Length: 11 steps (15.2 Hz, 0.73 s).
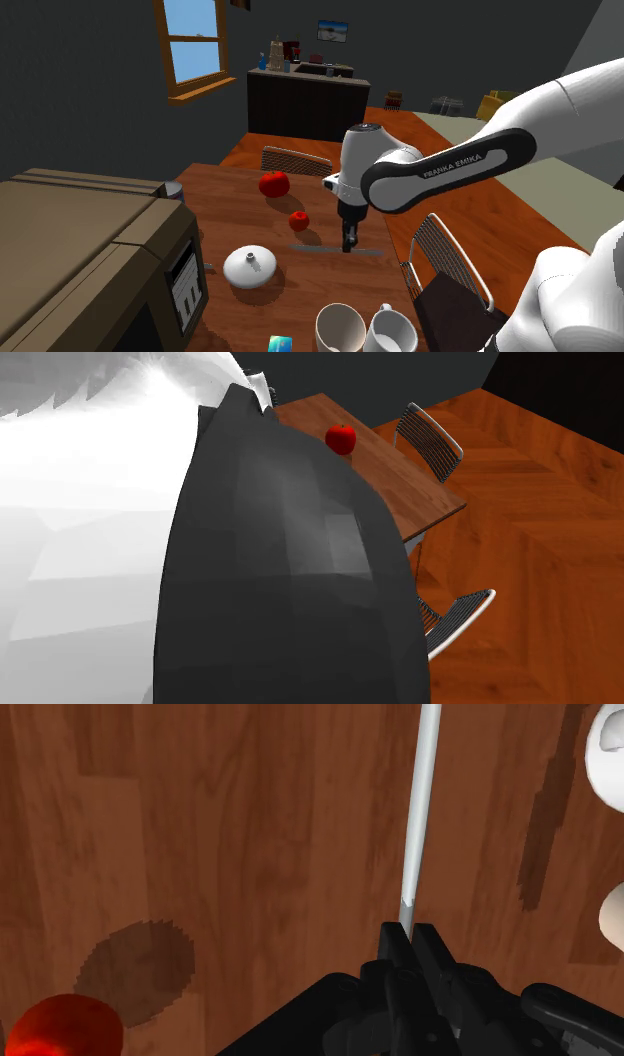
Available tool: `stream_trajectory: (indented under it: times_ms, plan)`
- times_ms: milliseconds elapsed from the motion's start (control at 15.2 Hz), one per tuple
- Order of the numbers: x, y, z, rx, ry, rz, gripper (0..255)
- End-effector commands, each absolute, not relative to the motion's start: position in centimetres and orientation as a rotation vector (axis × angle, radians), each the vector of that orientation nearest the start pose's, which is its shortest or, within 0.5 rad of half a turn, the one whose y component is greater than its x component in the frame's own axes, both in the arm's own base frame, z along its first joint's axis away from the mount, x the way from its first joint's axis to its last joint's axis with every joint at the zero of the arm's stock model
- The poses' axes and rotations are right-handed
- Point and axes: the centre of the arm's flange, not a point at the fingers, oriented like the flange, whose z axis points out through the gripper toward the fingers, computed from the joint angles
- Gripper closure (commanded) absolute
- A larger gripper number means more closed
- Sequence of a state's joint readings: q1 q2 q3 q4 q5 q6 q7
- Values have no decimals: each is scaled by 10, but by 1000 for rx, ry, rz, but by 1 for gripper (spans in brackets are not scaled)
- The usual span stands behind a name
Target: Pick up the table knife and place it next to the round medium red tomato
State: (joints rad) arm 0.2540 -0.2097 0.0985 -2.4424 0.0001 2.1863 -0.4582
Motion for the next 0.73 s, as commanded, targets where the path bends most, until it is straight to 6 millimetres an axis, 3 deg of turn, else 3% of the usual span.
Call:
stream_trajectory:
  times_ms: [0,660]
  plan:
    - [424,156,388,-2904,-1241,77,255]
    - [424,156,441,-2904,-1241,77,255]
